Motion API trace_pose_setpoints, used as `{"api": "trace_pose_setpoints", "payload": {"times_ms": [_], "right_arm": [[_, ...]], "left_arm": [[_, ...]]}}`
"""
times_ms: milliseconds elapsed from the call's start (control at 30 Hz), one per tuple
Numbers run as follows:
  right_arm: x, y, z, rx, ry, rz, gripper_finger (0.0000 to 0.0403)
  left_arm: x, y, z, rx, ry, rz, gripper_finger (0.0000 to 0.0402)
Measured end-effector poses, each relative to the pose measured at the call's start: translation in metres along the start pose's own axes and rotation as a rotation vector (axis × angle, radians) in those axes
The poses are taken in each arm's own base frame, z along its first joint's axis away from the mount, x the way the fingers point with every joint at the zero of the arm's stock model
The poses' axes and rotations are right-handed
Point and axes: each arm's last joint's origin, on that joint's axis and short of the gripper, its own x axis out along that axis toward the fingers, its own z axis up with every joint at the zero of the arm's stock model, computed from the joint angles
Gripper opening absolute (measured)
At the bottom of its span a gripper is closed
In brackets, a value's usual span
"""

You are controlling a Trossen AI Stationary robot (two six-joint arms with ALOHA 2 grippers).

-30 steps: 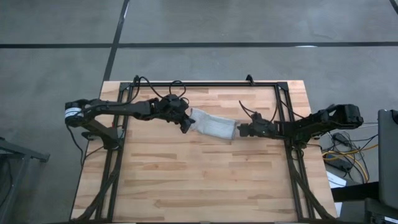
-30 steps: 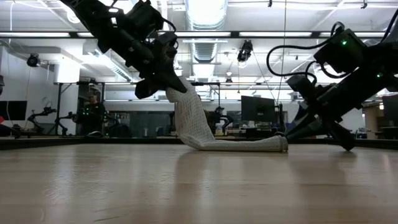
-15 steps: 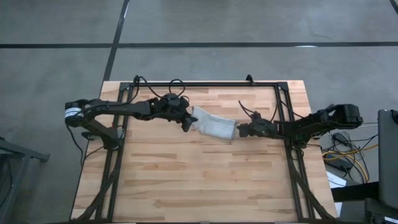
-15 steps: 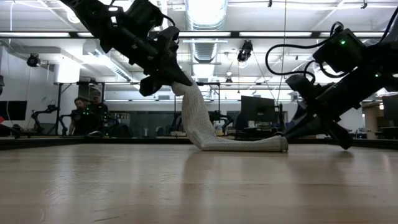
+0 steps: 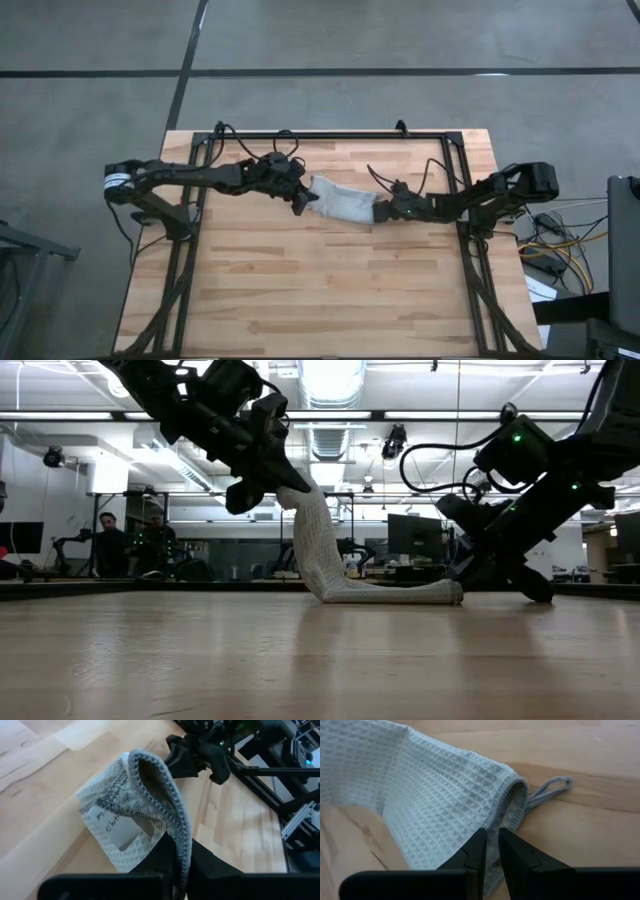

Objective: Roll towel
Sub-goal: Roll the gray towel

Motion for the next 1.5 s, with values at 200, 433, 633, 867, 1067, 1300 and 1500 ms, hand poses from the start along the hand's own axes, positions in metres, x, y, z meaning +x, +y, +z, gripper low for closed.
{"api": "trace_pose_setpoints", "payload": {"times_ms": [200,433,633,867,1067,1300,1500], "right_arm": [[-0.001,0.006,0.003,0.004,-0.005,0.028,0.0050],[-0.002,0.002,0.001,0.011,-0.006,0.023,0.0050],[-0.001,0.004,0.002,0.007,-0.008,0.024,0.0050],[-0.001,0.004,0.002,0.004,-0.008,0.024,0.0050],[-0.001,0.004,0.002,0.002,-0.008,0.024,0.0050],[-0.001,0.004,0.002,-0.008,-0.008,0.025,0.0050],[-0.001,0.004,0.002,-0.009,-0.008,0.026,0.0050]], "left_arm": [[0.000,-0.003,0.000,-0.003,-0.012,-0.015,0.0021],[0.001,-0.005,0.002,-0.004,-0.031,-0.032,0.0021],[0.004,-0.004,0.001,-0.041,-0.026,-0.029,0.0021],[0.028,0.002,-0.005,-0.080,-0.011,-0.079,0.0021],[0.048,0.004,-0.003,-0.089,-0.009,-0.103,0.0021],[0.075,0.000,0.012,-0.032,0.018,-0.163,0.0021],[0.093,-0.001,0.021,-0.014,0.022,-0.178,0.0021]]}}
